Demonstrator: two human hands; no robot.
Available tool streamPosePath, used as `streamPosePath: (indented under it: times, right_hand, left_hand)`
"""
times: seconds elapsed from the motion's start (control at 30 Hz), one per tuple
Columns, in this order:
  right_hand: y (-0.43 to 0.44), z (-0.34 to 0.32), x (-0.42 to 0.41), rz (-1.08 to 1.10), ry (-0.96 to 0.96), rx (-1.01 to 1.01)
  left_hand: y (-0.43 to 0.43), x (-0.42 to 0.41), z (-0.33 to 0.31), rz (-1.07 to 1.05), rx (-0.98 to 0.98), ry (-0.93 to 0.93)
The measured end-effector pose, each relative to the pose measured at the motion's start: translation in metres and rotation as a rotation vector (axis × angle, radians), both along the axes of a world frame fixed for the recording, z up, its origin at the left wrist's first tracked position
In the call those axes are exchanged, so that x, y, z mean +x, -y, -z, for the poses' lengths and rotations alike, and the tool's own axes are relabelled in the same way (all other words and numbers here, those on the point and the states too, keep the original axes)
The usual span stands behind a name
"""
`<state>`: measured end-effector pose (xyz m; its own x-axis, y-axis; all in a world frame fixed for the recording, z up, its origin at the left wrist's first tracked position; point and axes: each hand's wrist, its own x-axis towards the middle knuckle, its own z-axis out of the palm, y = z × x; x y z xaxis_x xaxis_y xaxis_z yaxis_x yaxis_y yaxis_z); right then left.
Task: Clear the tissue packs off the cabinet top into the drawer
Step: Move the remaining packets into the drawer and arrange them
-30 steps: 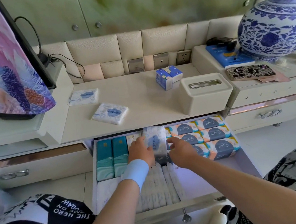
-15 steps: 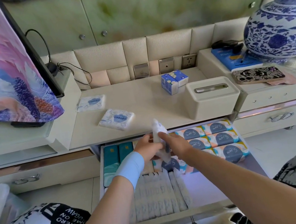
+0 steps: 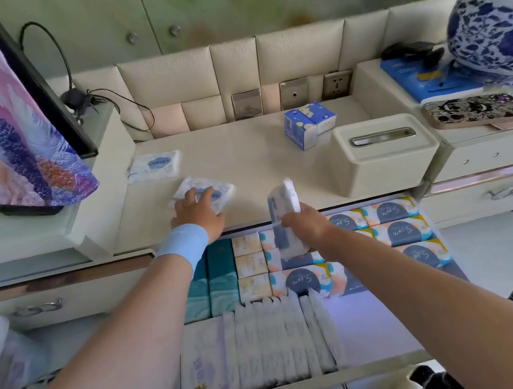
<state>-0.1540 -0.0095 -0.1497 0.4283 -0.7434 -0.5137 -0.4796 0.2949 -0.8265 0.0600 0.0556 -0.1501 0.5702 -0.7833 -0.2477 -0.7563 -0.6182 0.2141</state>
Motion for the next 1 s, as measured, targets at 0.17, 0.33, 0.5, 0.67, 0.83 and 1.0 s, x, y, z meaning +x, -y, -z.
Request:
streamPosePath:
  times: [0.17, 0.33, 0.5, 0.67, 0.83, 1.0]
  right_hand:
    - [0.014, 0.004, -0.008, -0.027, -0.069, -0.005]
    - [0.02, 0.0, -0.026, -0.072, -0.161, -0.061]
    - [0.013, -0.004, -0.054, -0.115, -0.274, -0.126]
    - [-0.006, -0.006, -0.078, -0.128, -0.297, -0.131]
    - [-0.017, -0.015, -0.1, -0.217, -0.37, -0.214]
    - [-0.028, -0.02, -0.124, -0.547, -0.686, -0.342]
  left_hand:
    - [0.016, -0.012, 0.023, 0.077, -0.06, 0.034]
    - [0.022, -0.047, 0.024, 0.14, -0.316, -0.015]
    - [0.021, -0.066, 0.034, -0.115, -0.35, -0.138]
    - [0.014, -0.083, 0.033, -0.172, -0.339, -0.126]
    - [0.006, -0.11, 0.016, -0.255, -0.448, -0.475]
    - [-0.003, -0.139, -0.005, -0.043, -0.218, -0.469]
